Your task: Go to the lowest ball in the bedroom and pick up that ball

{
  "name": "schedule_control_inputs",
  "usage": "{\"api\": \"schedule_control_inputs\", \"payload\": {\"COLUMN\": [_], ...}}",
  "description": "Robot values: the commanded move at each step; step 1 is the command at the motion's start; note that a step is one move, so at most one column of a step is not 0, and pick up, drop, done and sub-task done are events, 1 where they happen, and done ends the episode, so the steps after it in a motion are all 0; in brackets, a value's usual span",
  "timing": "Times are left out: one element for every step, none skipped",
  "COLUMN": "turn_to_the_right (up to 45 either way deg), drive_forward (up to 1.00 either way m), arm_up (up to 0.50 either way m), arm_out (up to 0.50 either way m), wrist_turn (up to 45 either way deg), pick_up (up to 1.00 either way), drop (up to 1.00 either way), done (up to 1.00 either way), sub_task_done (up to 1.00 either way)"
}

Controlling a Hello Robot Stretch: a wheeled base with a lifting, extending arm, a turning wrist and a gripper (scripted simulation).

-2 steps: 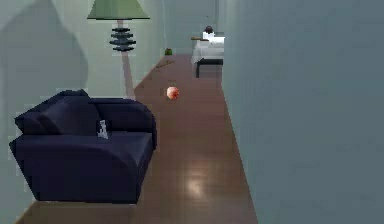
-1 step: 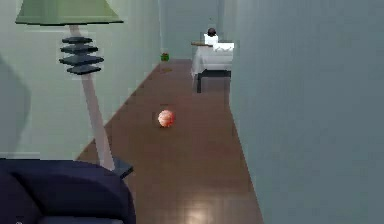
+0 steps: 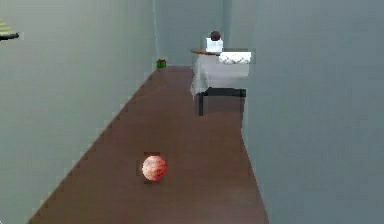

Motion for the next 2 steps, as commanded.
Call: {"api": "schedule_control_inputs", "payload": {"turn_to_the_right": [0.0, 0.0], "drive_forward": [1.0, 0.3], "arm_up": [0.0, 0.0], "arm_out": [0.0, 0.0], "wrist_turn": [0.0, 0.0], "pick_up": [0.0, 0.0], "drop": [0.0, 0.0], "done": [0.0, 0.0], "sub_task_done": [0.0, 0.0]}}
